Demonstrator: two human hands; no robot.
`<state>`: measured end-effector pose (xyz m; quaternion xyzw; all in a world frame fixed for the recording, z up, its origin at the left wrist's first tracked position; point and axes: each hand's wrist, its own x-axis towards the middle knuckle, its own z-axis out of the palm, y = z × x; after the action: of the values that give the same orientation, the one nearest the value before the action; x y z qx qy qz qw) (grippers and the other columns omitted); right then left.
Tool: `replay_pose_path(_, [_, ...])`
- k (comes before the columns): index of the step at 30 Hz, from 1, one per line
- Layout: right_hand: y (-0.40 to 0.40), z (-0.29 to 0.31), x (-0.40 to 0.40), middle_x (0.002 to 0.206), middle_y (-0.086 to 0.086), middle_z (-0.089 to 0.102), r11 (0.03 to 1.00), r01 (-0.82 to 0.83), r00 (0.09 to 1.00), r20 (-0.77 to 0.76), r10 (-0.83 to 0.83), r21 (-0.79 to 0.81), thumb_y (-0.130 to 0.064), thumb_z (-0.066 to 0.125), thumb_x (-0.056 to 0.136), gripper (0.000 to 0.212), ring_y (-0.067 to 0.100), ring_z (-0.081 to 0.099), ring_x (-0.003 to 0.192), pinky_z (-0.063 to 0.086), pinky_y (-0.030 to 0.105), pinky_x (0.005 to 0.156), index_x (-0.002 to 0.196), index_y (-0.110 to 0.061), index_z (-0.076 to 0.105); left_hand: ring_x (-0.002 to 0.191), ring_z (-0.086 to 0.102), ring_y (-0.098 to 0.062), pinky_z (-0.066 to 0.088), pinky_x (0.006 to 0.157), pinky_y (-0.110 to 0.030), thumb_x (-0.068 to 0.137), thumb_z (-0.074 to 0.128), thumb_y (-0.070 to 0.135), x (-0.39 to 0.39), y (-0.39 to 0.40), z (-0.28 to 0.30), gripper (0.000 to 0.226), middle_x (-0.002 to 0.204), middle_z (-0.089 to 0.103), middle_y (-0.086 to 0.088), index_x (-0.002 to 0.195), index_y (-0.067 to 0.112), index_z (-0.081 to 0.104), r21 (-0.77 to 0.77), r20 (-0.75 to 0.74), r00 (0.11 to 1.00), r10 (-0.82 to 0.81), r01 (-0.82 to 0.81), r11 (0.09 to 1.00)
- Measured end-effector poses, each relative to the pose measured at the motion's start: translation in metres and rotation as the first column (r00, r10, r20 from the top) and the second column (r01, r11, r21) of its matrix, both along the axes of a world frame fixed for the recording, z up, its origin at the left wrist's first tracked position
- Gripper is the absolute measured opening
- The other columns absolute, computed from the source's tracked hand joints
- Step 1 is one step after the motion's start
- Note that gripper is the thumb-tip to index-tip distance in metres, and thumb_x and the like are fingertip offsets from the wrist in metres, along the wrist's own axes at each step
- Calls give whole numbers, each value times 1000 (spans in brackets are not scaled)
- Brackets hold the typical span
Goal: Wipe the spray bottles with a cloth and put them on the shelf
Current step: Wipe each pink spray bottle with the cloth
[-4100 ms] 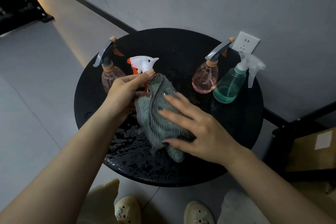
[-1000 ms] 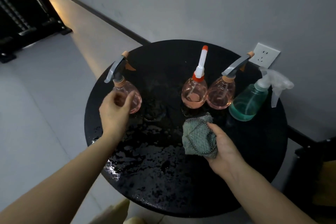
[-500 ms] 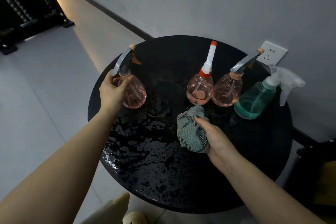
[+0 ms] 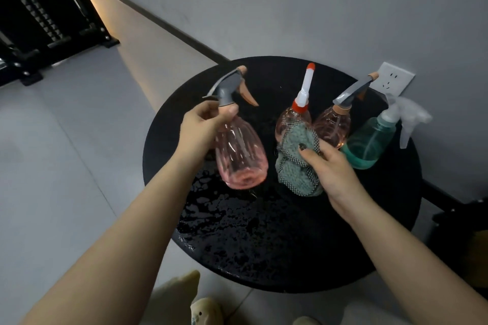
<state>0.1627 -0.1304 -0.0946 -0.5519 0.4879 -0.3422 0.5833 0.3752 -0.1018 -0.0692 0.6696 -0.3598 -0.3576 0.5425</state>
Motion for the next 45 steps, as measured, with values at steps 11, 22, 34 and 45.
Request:
replay_pose_path(11, [21,22,13,145,-28,21,713,-536,813,-505,291,-452,-33,49,94,46,-18,13,125,9,-5,93,135,-46,34,57,60,-14,50,55,-27,85,53,6,-37,17,0,27,59,65,6,69,23,66,104,-232,969,-86,112,988])
replay_pose_path(22, [47,14,-16,134,-1,54,179,-718,696,-691,196,-673,-26,52,90,34,30,33,136,32,37,111,124,-22,59,45,57,-8,41,43,-14,83,65,32,-28,14,2,19,57,63,5,86,14,68,188,-366,931,-14,88,978])
replay_pose_path(34, [42,23,2,150,-20,27,684,-533,814,-522,253,-499,-36,45,95,43,-9,17,137,18,8,105,138,-37,40,72,63,-23,54,62,-26,86,55,2,-40,16,-3,13,82,65,-14,88,3,67,150,-378,920,-99,167,975])
replay_pose_path(45, [72,11,-20,137,0,50,165,-773,634,-747,199,-612,-20,51,88,38,27,26,140,24,38,115,126,-20,57,50,60,-9,45,47,-16,83,66,29,-26,19,3,15,61,64,2,78,14,66,174,-373,924,-82,156,972])
